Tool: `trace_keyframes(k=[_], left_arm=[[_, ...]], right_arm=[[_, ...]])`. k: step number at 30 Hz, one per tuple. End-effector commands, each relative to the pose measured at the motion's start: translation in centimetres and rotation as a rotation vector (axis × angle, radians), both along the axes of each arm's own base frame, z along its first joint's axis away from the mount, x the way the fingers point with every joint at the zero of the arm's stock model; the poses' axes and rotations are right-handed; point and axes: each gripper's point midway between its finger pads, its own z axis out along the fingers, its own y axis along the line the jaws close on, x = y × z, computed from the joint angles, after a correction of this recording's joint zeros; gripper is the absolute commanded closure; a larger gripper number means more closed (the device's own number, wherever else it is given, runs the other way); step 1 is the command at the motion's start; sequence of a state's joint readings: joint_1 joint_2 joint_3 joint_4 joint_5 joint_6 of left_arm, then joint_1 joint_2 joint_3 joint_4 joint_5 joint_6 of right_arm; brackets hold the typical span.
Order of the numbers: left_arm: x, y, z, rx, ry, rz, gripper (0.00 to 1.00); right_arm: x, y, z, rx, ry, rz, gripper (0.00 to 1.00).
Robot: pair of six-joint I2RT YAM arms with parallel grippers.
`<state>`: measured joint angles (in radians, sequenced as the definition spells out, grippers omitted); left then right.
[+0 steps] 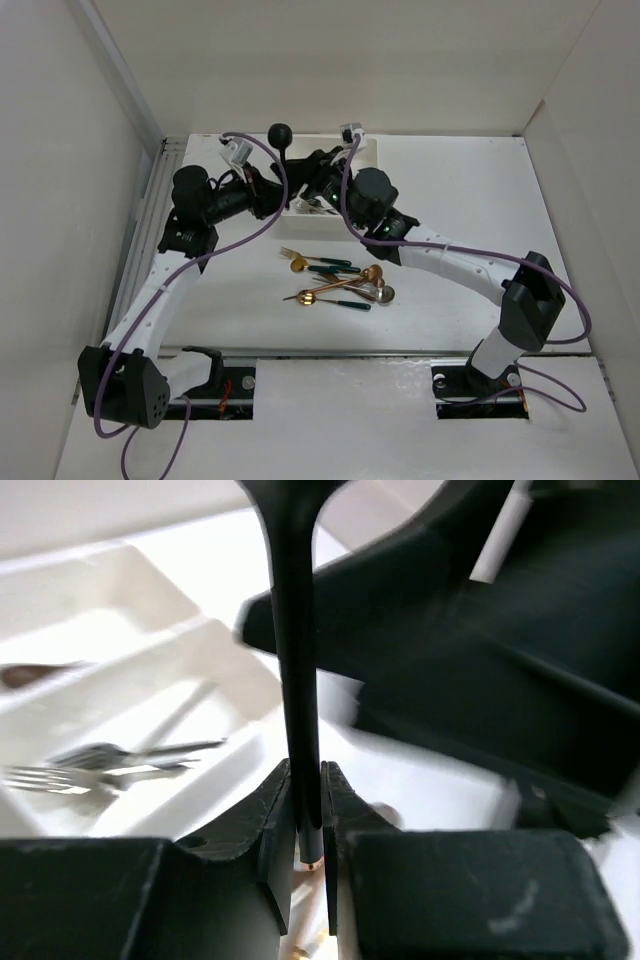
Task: Sort the eating utensils into containers
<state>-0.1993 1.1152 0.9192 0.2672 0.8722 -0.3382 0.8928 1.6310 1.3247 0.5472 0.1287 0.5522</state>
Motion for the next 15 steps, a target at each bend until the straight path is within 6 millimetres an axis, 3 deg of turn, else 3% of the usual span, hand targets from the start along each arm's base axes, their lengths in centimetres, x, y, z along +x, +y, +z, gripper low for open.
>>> trace_keyframes(k=[1, 3, 4, 8, 9, 10, 11, 12, 13, 15], left_arm=[[5.5, 2.5, 2.1, 0.115, -0.188, 0.213, 1.00], [7.9, 3.3, 3.1, 0.196, -0.282, 0.268, 1.00], [10.1, 3.7, 1.4, 0.250, -0.261, 0.301, 1.00], [15.7, 4.6, 0.2, 0.447, -0.371, 0.327, 1.00], [16.7, 4.1, -0.1, 0.488, -0.394, 0.316, 1.00], [18.0, 4.3, 1.2, 0.520, -0.438, 0.328, 1.00], [19.6, 3.3, -0.6, 0.582, -0.458, 0.303, 1.00], [20.4, 3.2, -0.8, 0.593, -0.465, 0.300, 1.00], [21.2, 3.0, -1.0, 0.594, -0.464, 0.299, 1.00], [23.0, 1.6, -1.9, 0.581, -0.471, 0.266, 1.00]], right_arm=[[1.5, -1.7, 0.5, 0.014, -0.010, -0.006, 0.21], [2.8, -3.1, -0.3, -0.014, 0.021, -0.050, 0.01], [3.5, -4.3, 0.0, -0.019, 0.024, -0.100, 0.01], [6.2, -9.9, -2.7, -0.111, 0.069, -0.281, 0.01], [6.5, -10.9, -3.6, -0.142, 0.089, -0.312, 0.01], [6.5, -12.3, -3.2, -0.153, 0.080, -0.344, 0.01], [6.8, -13.7, -3.5, -0.159, 0.096, -0.394, 0.01], [7.2, -15.3, -4.8, -0.193, 0.120, -0.436, 0.01], [7.0, -16.6, -4.1, -0.179, 0.113, -0.466, 0.01], [7.4, -19.2, -5.3, -0.215, 0.126, -0.530, 0.01]])
